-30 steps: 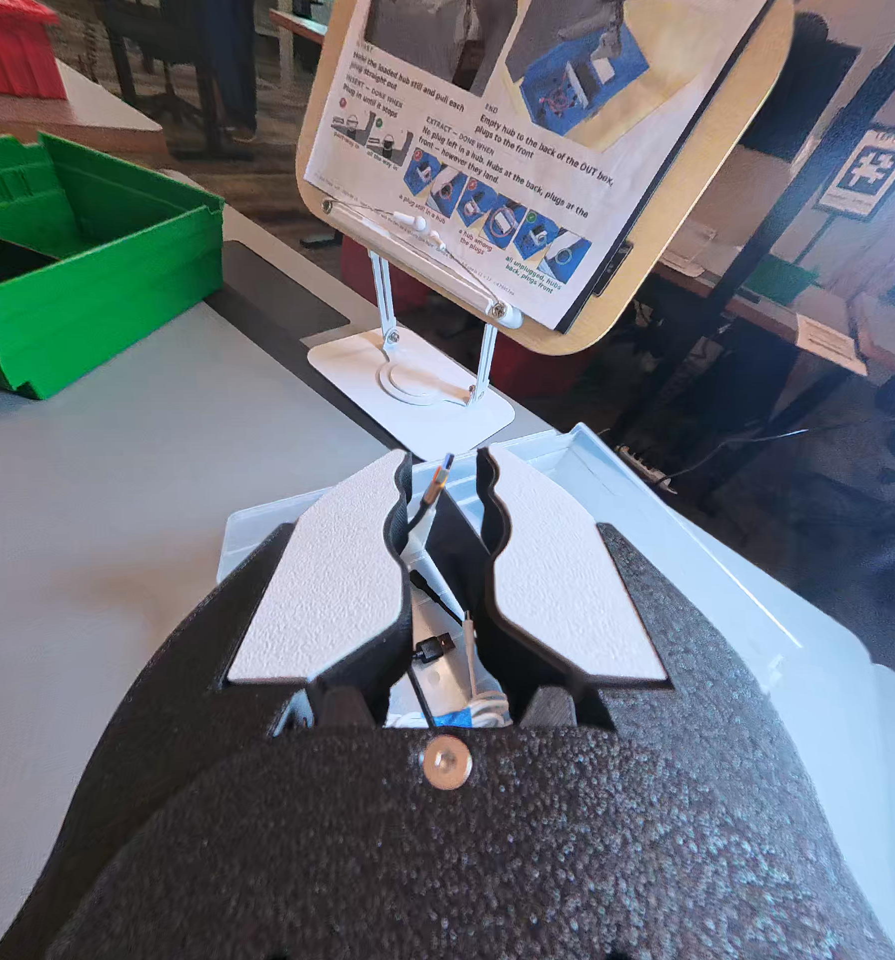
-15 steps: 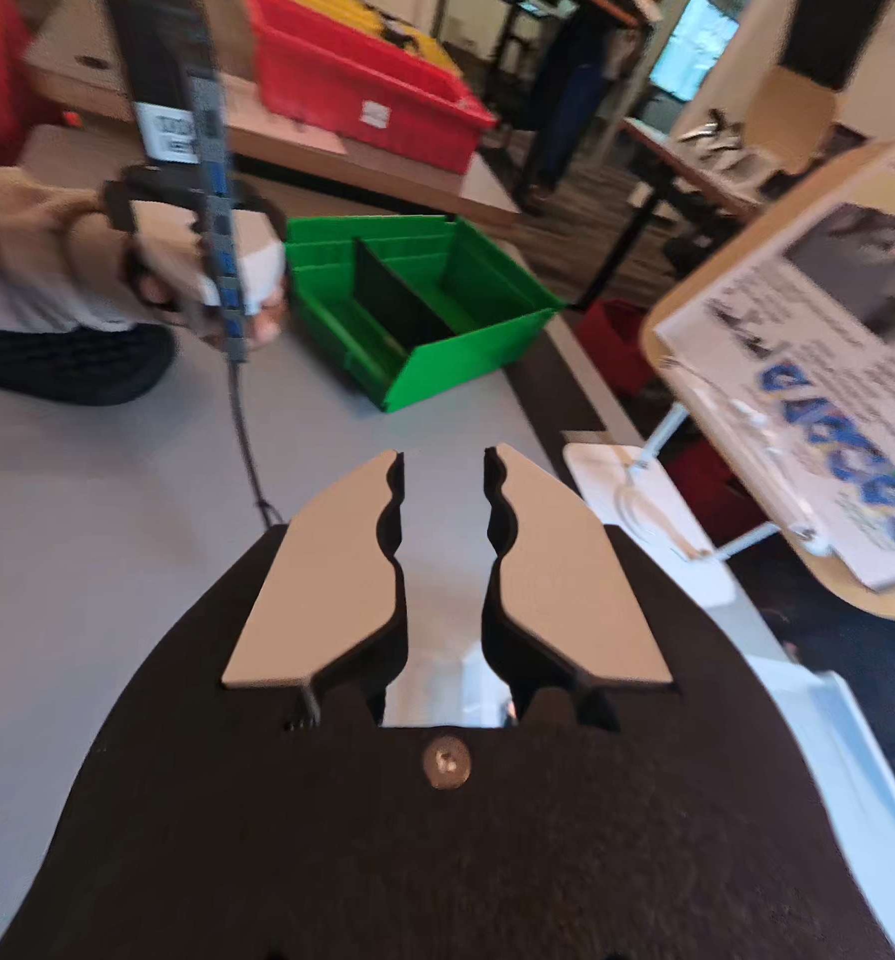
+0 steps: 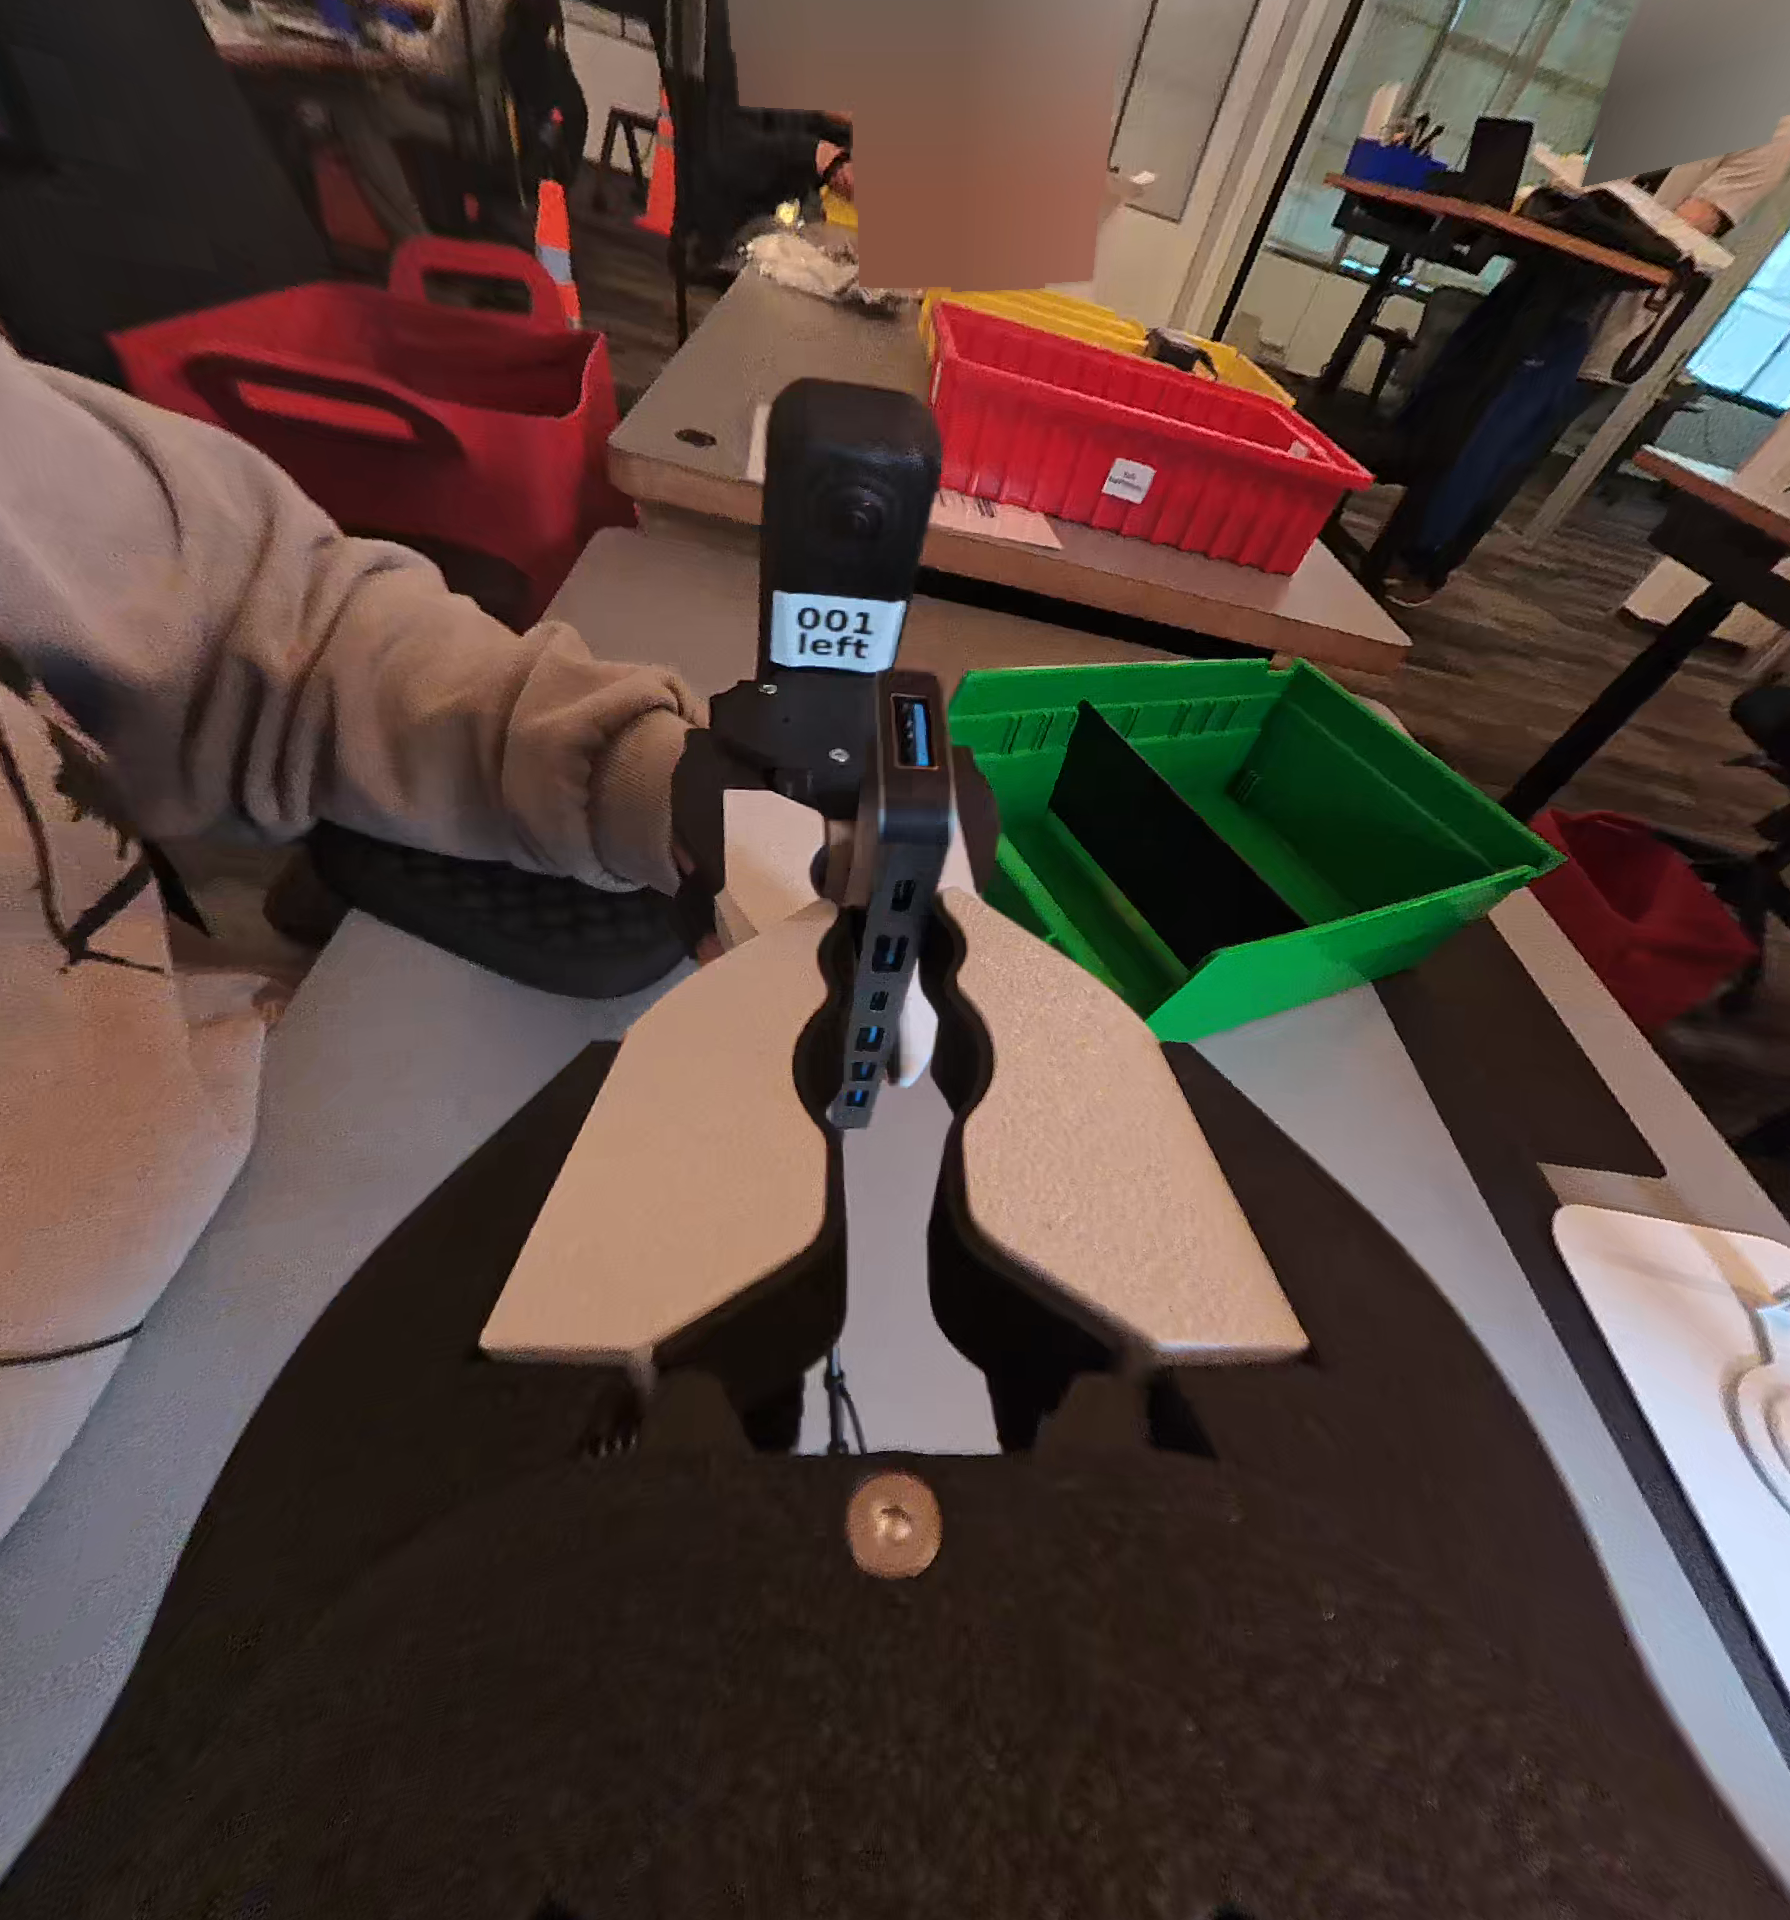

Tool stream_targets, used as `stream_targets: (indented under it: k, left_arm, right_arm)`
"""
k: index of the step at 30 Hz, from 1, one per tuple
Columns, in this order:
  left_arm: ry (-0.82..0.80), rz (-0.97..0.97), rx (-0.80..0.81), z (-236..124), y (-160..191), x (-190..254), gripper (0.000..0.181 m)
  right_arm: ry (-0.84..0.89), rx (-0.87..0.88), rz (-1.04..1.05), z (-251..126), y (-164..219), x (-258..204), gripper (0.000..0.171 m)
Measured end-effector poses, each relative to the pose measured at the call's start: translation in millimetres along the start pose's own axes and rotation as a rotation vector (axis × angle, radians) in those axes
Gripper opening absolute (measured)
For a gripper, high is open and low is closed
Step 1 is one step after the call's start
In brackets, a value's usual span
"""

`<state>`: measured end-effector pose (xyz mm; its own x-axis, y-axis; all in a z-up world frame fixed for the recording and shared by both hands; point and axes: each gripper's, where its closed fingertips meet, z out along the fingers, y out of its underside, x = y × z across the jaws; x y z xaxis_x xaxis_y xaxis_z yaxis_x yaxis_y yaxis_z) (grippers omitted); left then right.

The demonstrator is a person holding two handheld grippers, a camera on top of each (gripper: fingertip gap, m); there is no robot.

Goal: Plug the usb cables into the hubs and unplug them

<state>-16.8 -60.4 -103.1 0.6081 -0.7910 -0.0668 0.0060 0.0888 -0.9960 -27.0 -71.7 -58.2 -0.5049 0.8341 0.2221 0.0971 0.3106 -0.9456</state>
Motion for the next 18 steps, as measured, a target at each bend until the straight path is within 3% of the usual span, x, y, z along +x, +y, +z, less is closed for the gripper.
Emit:
stream_targets:
  k: [3, 4, 7, 11, 15, 18]
  left_arm:
    - [-0.023, -0.013, 0.045, -0.1, -8.0, -2.1, 0.015]
    - [-0.035, 0.000, 0.064, -2.4, -11.8, -4.2, 0.027]
    - [-0.129, 0.038, 0.048, -14.1, -20.1, -23.9, 0.044]
    - [-0.194, 0.046, 0.074, -30.0, -33.9, -41.0, 0.039]
    - [-0.207, 0.030, 0.029, -29.1, -17.4, -43.7, 0.036]
    - [-0.186, 0.030, -0.016, -21.7, -4.3, -39.7, 0.034]
  right_arm:
    - [0.015, -0.013, -0.017, -9.9, -10.5, 0.6, 0.010]
    - [0.047, -0.012, -0.026, -19.1, -18.4, 6.3, 0.010]
    - [0.220, -0.005, -0.048, -65.0, -49.7, 41.8, 0.010]
    - [0.542, -0.195, -0.175, -131.3, -64.3, 121.1, 0.010]
    - [0.720, -0.399, -0.285, -168.5, -40.3, 204.0, 0.011]
    - [0.747, -0.441, -0.279, -175.0, 8.6, 253.1, 0.011]
